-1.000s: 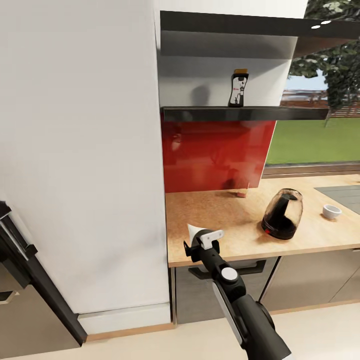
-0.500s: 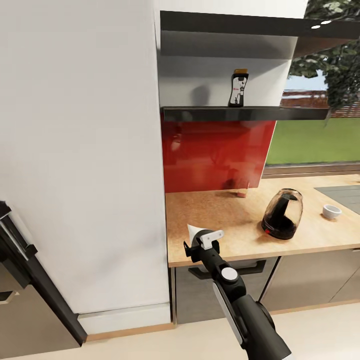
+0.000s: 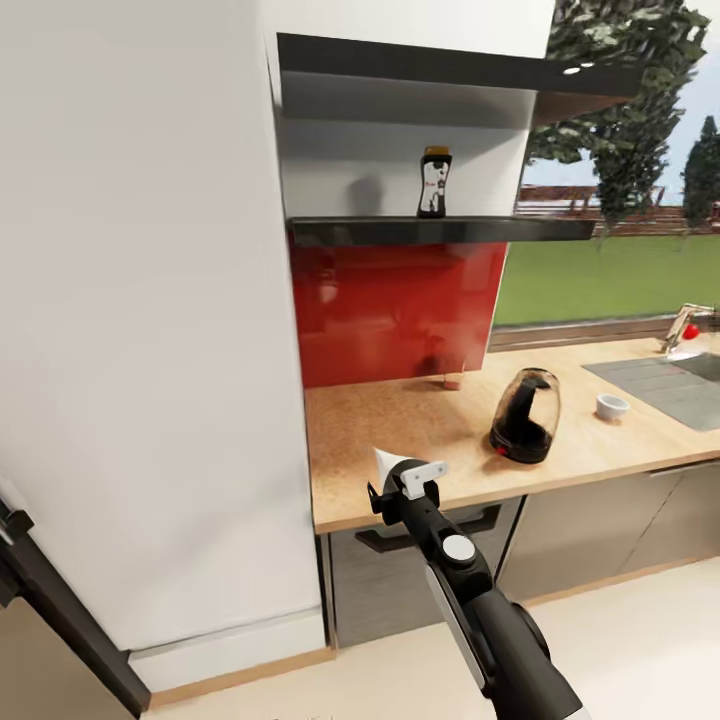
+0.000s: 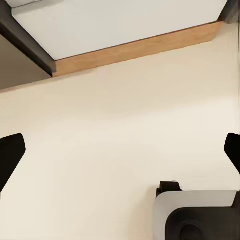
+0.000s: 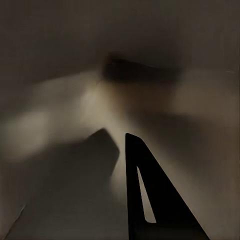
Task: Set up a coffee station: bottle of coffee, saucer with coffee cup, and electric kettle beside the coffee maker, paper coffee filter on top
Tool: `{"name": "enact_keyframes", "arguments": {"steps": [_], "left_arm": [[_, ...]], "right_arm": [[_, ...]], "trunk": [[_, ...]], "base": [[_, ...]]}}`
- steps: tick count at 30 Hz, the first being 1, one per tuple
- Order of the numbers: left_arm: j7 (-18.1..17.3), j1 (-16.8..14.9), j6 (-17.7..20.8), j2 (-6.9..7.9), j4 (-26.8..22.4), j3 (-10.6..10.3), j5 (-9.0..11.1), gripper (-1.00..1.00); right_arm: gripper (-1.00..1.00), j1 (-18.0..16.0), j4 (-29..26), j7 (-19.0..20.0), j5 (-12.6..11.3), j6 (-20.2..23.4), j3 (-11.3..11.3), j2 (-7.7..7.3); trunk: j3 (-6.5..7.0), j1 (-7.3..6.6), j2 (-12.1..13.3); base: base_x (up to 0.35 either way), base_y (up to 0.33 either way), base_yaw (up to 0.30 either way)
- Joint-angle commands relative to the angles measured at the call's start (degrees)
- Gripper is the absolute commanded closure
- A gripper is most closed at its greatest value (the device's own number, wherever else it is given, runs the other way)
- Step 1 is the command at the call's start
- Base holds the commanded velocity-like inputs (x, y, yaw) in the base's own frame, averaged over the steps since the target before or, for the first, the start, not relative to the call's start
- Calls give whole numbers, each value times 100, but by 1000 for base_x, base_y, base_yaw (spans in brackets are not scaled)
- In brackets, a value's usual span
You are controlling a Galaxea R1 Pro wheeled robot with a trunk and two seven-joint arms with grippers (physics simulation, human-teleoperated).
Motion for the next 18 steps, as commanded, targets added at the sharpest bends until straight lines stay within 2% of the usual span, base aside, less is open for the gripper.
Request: {"name": "enact_keyframes", "arguments": {"steps": [1,2,4,5,7,8,9,11,12,14,15,18], "left_arm": [[-46,-3,-27,-3,0,44,-63,-100],[-101,-2,-35,3,-15,43,-104,-100],[-472,-1,-167,39,-53,67,-164,-100],[-892,-1,-467,52,-56,109,-170,-100],[-1211,0,-773,55,-43,134,-168,-100],[-1334,0,-919,53,-27,149,-166,-100],[-1424,0,-1009,26,-5,152,-168,-100],[-1443,0,-1028,-4,9,124,-198,-100],[-1444,0,-1030,-12,13,118,-206,-100],[-1440,0,-1027,-14,15,126,-194,-100],[-1430,0,-1017,-14,15,146,-177,-100],[-1417,0,-1010,-14,14,149,-166,-100]], "right_arm": [[100,-6,1,-7,45,39,3,2],[100,-6,26,-12,49,41,0,0],[100,-6,279,-24,57,37,-7,-5],[100,-6,605,-83,63,18,-9,-7],[100,-6,855,-263,66,5,-25,-11],[100,-6,981,-469,68,-7,-61,-30],[100,-3,1237,-899,62,-115,-152,-119],[100,10,1504,-1288,61,-467,-266,-168],[100,15,1672,-1481,63,-710,-382,-182],[100,20,1954,-1664,64,-934,-641,-208],[100,22,2323,-1742,62,-1036,-1016,-219],[100,26,2915,-1761,64,-1117,-1577,-236]], "trunk": [[-8,2,-14],[-3,2,-14],[7,2,-14],[11,2,-14],[20,2,-14],[23,2,-14],[27,2,-14],[34,2,-14],[38,2,-14],[45,2,-14],[49,2,-14],[60,2,-14]], "base": [[-219,210,-250],[-226,217,-251],[-230,220,-251],[-233,223,-251],[-174,167,-251],[-72,69,-251],[-24,23,-252],[-11,11,-252],[-4,4,-252],[-2,2,-252],[-1,1,-252],[0,0,-254]]}}
